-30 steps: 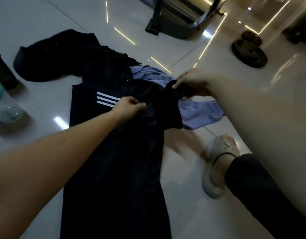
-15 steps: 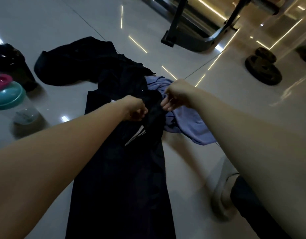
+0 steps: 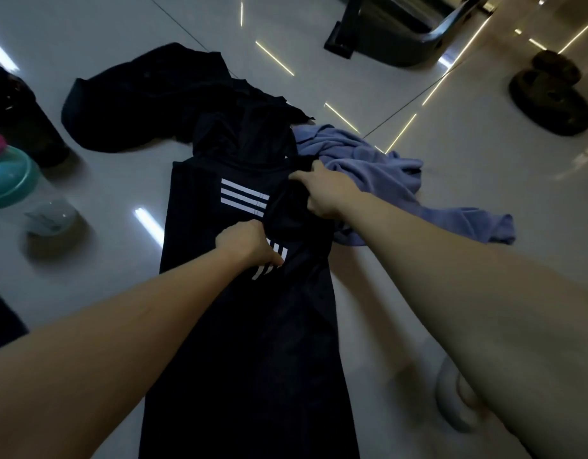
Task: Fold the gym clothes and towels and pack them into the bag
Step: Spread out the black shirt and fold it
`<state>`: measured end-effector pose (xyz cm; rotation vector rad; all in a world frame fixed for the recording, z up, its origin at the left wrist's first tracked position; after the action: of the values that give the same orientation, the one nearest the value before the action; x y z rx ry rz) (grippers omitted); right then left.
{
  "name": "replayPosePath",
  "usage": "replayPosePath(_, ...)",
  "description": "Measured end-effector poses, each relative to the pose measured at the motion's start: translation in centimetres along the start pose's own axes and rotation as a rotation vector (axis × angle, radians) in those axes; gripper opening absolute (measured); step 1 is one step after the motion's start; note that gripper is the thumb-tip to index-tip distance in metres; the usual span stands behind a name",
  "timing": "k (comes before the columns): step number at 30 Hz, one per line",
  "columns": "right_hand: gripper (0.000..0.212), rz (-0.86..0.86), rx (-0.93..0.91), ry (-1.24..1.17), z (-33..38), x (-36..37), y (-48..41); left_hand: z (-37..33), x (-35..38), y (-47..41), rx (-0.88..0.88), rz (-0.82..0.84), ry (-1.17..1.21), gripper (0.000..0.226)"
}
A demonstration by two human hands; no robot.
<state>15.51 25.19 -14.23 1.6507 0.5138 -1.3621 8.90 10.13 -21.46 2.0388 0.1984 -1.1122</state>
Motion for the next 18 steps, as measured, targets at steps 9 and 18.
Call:
replayPosePath(9, 0.019, -0.150, 0.117, -0.132, -3.4, -2.3, 0.4, 0.4, -2.3, 0.8, 0.060, 0.009, 0.458, 0.022)
replayPosePath(18, 0.019, -0.076, 0.228, -0.513, -5.7, -4.3, -1.0, 5.8, -7.4, 0.2, -0.077, -0.212, 1.063, 0.014)
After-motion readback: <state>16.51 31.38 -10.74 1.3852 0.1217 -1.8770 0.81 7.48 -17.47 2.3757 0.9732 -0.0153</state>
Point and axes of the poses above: each hand's wrist, its own y-axis away from the middle knuckle, its own x-axis out of the palm, z = x × y, the point moved 6 cm from there along -y, towards the middle knuckle, and after that the axes turned 2 degrees about -y, right-handed, at the moved point
